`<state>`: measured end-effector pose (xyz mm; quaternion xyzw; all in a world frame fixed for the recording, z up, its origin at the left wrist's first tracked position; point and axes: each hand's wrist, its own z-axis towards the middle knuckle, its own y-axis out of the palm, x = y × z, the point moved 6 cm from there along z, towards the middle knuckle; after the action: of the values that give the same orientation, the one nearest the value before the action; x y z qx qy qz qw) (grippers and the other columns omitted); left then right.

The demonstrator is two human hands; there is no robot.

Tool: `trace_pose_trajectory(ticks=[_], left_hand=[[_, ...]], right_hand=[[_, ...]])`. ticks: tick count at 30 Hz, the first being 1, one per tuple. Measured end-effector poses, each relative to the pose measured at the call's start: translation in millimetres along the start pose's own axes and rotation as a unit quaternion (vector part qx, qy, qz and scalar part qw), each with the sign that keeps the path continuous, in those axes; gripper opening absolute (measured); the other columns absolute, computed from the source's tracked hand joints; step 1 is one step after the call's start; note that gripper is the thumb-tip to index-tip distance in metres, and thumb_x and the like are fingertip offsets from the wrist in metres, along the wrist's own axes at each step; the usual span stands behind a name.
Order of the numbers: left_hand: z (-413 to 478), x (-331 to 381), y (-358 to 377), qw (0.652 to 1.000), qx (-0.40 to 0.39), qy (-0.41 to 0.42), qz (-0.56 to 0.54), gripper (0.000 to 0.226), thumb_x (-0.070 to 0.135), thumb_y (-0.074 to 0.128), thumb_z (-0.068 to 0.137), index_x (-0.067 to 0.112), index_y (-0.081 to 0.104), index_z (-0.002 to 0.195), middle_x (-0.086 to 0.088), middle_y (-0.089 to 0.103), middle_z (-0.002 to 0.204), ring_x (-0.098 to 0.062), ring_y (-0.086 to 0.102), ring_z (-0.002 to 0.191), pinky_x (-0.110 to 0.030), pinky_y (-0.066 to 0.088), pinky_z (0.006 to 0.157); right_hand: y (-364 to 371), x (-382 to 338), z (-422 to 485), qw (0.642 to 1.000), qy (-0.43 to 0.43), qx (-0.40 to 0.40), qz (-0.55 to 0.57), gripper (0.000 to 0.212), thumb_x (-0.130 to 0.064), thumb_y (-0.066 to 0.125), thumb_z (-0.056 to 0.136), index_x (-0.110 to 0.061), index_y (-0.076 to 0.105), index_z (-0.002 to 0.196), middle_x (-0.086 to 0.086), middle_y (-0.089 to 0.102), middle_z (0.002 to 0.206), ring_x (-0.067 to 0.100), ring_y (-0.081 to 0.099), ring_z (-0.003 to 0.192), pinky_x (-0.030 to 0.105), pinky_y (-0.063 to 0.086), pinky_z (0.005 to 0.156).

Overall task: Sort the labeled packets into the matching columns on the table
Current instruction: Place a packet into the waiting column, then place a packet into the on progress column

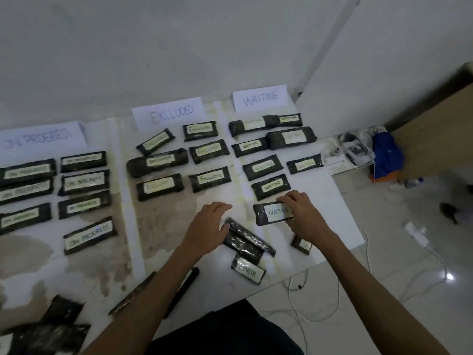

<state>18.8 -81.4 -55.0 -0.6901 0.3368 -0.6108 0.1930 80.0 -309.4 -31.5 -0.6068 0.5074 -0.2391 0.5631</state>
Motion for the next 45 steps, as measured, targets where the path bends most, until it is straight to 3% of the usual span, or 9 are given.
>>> trace_pose_trajectory(ticks=[8, 14, 21, 26, 29, 32, 34, 40, 45], left_hand=[[49, 33, 55, 0.998, -0.036, 0.010, 0.041, 0.053, 0.030, 0.040, 0.082, 0.014, 0.047, 0.132, -0.008, 0.046, 0.137, -0.027, 0.042, 0.122, -0.039, 0.040, 0.100], [78, 63, 96, 0.996, -0.065, 0.038, 0.047, 0.052, 0.025, 0.043, 0.082, 0.016, 0.046, 0.133, -0.005, 0.046, 0.137, -0.023, 0.040, 0.125, -0.038, 0.038, 0.101], [88, 81, 128, 0.992, -0.087, 0.065, 0.066, 0.052, 0.028, 0.038, 0.081, 0.014, 0.050, 0.129, -0.005, 0.051, 0.132, -0.024, 0.046, 0.120, -0.038, 0.043, 0.097], [75, 80, 132, 0.988, -0.111, 0.071, 0.076, 0.049, 0.021, 0.049, 0.079, 0.013, 0.052, 0.127, -0.007, 0.053, 0.130, -0.026, 0.050, 0.115, -0.039, 0.045, 0.091], [66, 75, 128, 0.985, -0.124, 0.067, 0.098, 0.048, 0.021, 0.050, 0.078, 0.013, 0.055, 0.124, -0.008, 0.055, 0.127, -0.028, 0.053, 0.112, -0.040, 0.046, 0.089], [57, 66, 122, 0.984, -0.132, 0.044, 0.110, 0.048, 0.023, 0.048, 0.077, 0.013, 0.055, 0.123, -0.007, 0.055, 0.127, -0.027, 0.052, 0.114, -0.040, 0.043, 0.091], [51, 60, 120, 0.984, -0.135, 0.031, 0.109, 0.048, 0.025, 0.044, 0.077, 0.013, 0.056, 0.122, -0.006, 0.056, 0.125, -0.027, 0.052, 0.111, -0.040, 0.043, 0.089], [42, 55, 114, 0.987, -0.140, 0.018, 0.083, 0.045, 0.023, 0.046, 0.082, 0.014, 0.052, 0.125, -0.005, 0.052, 0.126, -0.027, 0.048, 0.112, -0.040, 0.044, 0.091], [38, 56, 95, 0.994, -0.095, -0.048, -0.041, 0.038, 0.024, 0.050, 0.088, 0.015, 0.050, 0.125, -0.002, 0.050, 0.125, -0.019, 0.046, 0.113, -0.031, 0.039, 0.095]], right_hand=[[-14, 110, 25, 0.997, 0.079, 0.025, 0.000, 0.053, 0.009, 0.065, 0.071, -0.004, 0.056, 0.121, 0.018, 0.051, 0.114, 0.035, 0.046, 0.102, 0.045, 0.050, 0.075], [-16, 161, 57, 0.994, 0.102, 0.037, -0.029, 0.054, 0.008, 0.063, 0.073, -0.003, 0.053, 0.125, 0.021, 0.050, 0.118, 0.039, 0.045, 0.108, 0.047, 0.048, 0.080], [-3, 174, 72, 0.997, 0.075, 0.005, -0.035, 0.056, 0.002, 0.063, 0.078, -0.008, 0.050, 0.131, 0.021, 0.047, 0.126, 0.037, 0.045, 0.112, 0.048, 0.045, 0.090], [-14, 150, 45, 0.996, 0.060, 0.066, -0.002, 0.065, 0.008, 0.066, 0.067, -0.006, 0.053, 0.129, 0.024, 0.050, 0.127, 0.041, 0.047, 0.113, 0.050, 0.045, 0.090], [3, 131, 5, 0.982, 0.178, 0.014, 0.054, 0.062, -0.019, 0.069, 0.079, -0.013, 0.044, 0.135, 0.015, 0.042, 0.133, 0.033, 0.042, 0.116, 0.044, 0.044, 0.090], [38, 111, -42, 0.919, 0.370, -0.026, 0.133, 0.074, -0.050, 0.064, 0.082, -0.009, 0.031, 0.135, 0.017, 0.038, 0.128, 0.037, 0.045, 0.112, 0.044, 0.046, 0.084], [60, 94, -58, 0.893, 0.419, -0.029, 0.159, 0.086, -0.058, 0.063, 0.079, -0.009, 0.024, 0.138, 0.016, 0.037, 0.126, 0.039, 0.047, 0.110, 0.043, 0.046, 0.082], [70, 65, -47, 0.915, 0.369, 0.023, 0.162, 0.087, -0.041, 0.070, 0.075, -0.012, 0.024, 0.141, 0.016, 0.041, 0.125, 0.036, 0.046, 0.108, 0.043, 0.047, 0.079], [49, 45, -35, 0.957, 0.188, 0.078, 0.209, 0.083, -0.027, 0.076, 0.068, -0.014, 0.036, 0.139, 0.011, 0.050, 0.119, 0.027, 0.046, 0.104, 0.038, 0.043, 0.085]])
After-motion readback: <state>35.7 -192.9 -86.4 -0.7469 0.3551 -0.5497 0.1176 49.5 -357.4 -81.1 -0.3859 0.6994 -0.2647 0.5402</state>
